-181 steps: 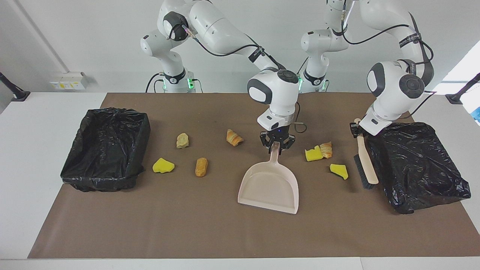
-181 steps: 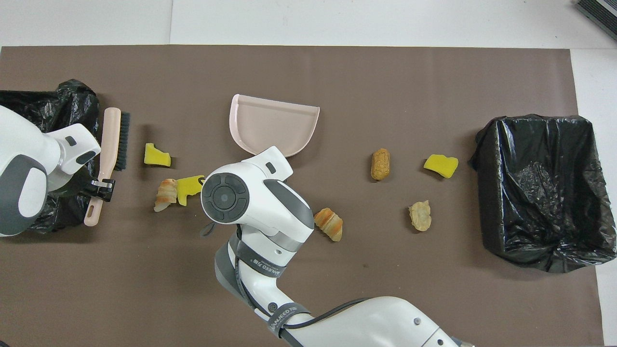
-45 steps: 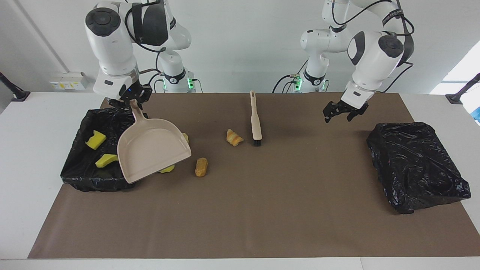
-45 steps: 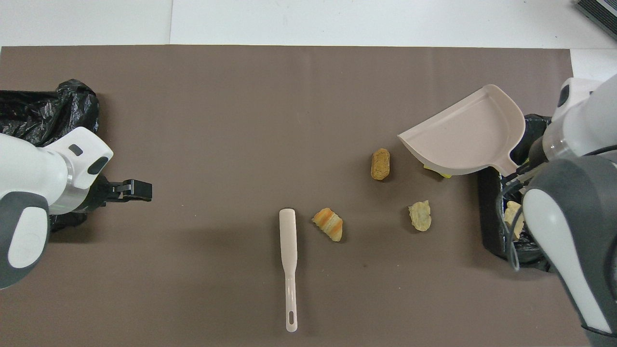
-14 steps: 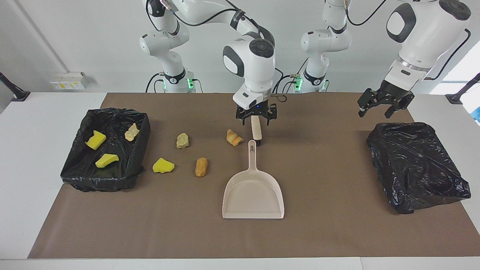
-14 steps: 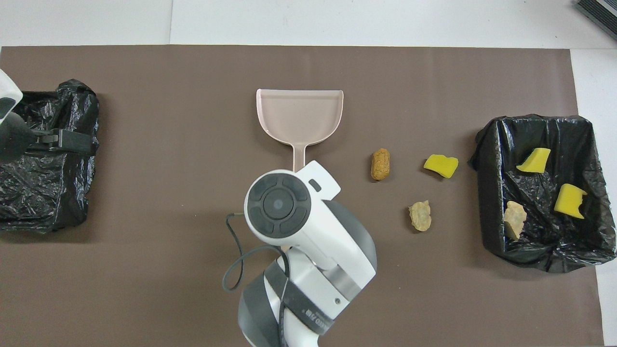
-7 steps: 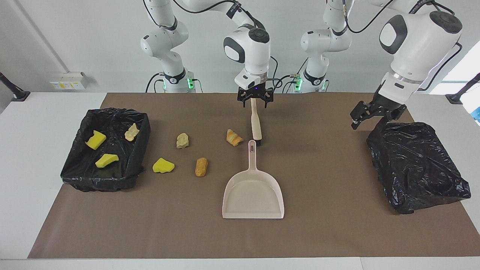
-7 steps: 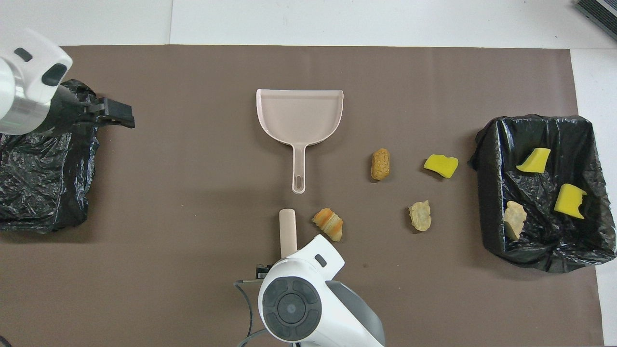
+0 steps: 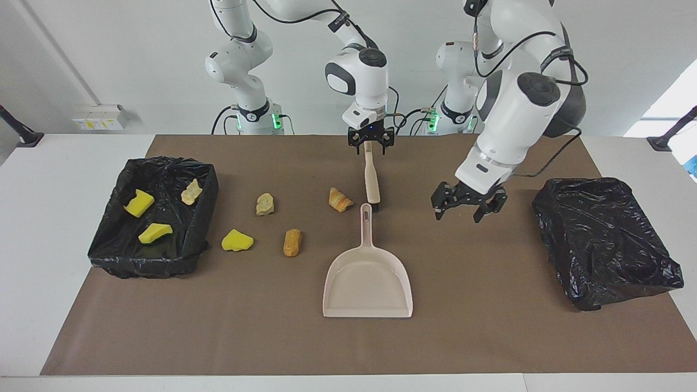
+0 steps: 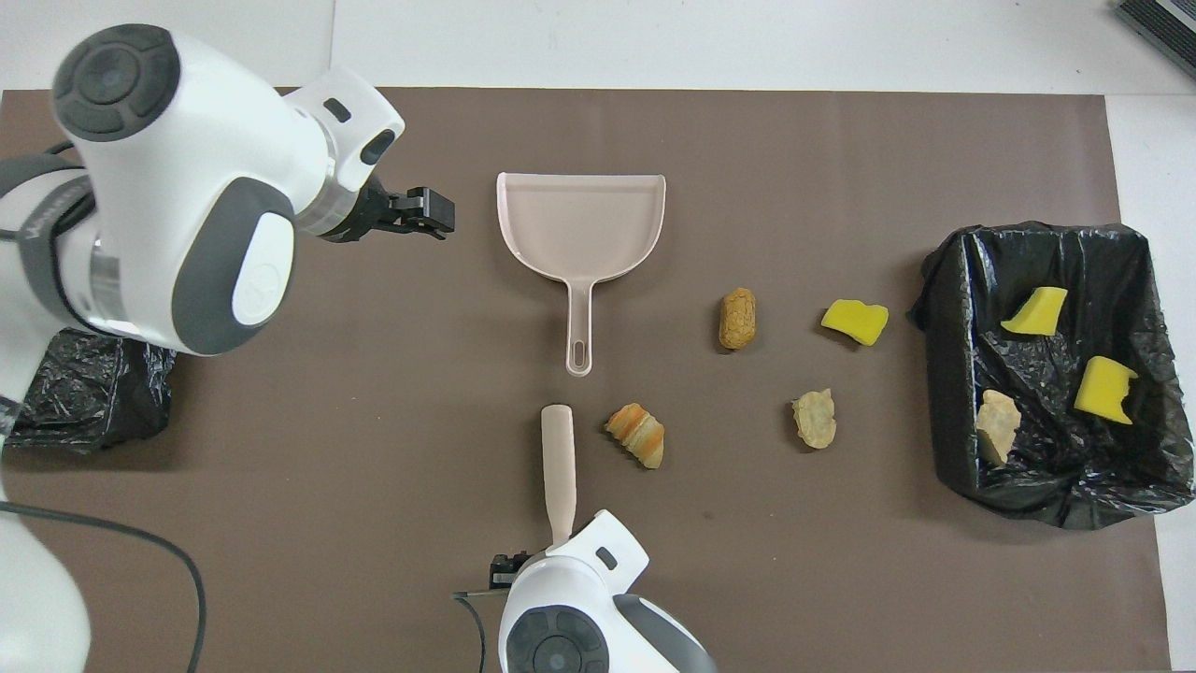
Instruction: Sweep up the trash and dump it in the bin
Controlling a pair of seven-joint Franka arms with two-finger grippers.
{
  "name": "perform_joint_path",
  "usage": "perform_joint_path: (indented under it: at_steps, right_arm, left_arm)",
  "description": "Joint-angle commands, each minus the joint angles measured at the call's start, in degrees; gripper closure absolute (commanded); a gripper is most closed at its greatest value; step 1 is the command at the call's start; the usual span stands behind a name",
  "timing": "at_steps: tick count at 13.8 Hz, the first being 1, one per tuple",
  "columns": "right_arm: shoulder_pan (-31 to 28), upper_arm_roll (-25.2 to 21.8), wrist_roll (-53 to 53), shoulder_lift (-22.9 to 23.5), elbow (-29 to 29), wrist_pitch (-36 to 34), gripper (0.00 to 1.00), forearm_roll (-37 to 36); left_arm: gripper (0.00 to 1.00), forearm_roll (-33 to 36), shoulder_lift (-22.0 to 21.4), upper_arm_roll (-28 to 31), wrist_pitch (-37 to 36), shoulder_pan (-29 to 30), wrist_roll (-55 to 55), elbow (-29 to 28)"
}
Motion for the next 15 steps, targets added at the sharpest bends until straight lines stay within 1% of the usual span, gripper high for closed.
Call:
perform_joint_path:
  at_steps: [1, 3, 5, 6, 7, 8, 9, 11, 12, 15]
  right_arm:
    - [-0.23, 0.01, 0.25, -0.07, -0.63, 1.15, 0.34, 0.99]
    - [-0.23, 0.01, 0.08, -0.07, -0.63, 0.97, 0.41, 0.91]
    - [-0.23, 0.01, -0.1, -0.25, -0.63, -0.16, 0.47, 0.91]
    - [-0.23, 0.01, -0.36, -0.42, -0.63, -0.95, 0.53, 0.91]
    - [-0.23, 0.01, -0.45, -0.51, -0.63, -2.09, 0.67, 0.91]
    - [-0.14, 0.09, -0.45, -0.69, -0.46, -2.97, 0.87, 0.91]
    - [-0.14, 0.09, 0.25, -0.69, -0.28, -3.94, 1.0, 0.91]
    - [-0.32, 0.09, 0.6, -1.56, 0.33, -5.87, 1.0, 0.99]
    - [-0.75, 0.09, 0.43, -3.13, 0.34, -6.67, 1.0, 0.99]
    - [-3.3, -0.17, -0.36, -9.37, 0.25, -16.48, 1.0, 1.08]
  left_arm:
    - [0.0, 0.72, 4.91, 0.83, 0.0, -5.21, -3.37, 4.55]
    - [0.0, 0.63, 6.58, 0.75, 0.43, -6.81, -6.1, 4.37]
    - [0.0, 0.11, 6.67, 0.74, 3.06, -8.3, -6.37, 3.23]
    - [0.0, 0.02, 6.76, 0.74, 3.77, -9.09, -6.37, 2.18]
    - [0.0, 0.02, 6.76, 0.66, 4.39, -9.36, -6.37, 1.13]
    - [0.0, 0.1, 6.85, 0.66, 4.91, -10.32, -6.37, -0.62]
    - [0.0, 0.11, 7.72, 0.74, 5.7, -12.07, -6.46, -1.34]
    - [0.0, 0.11, 10.09, 0.74, 6.59, -13.31, -7.94, -1.34]
    - [0.0, 0.11, 10.1, 0.66, 6.24, -13.49, -8.39, -1.34]
    - [0.0, 0.02, 10.01, 0.66, 5.89, -13.76, -8.48, -1.61]
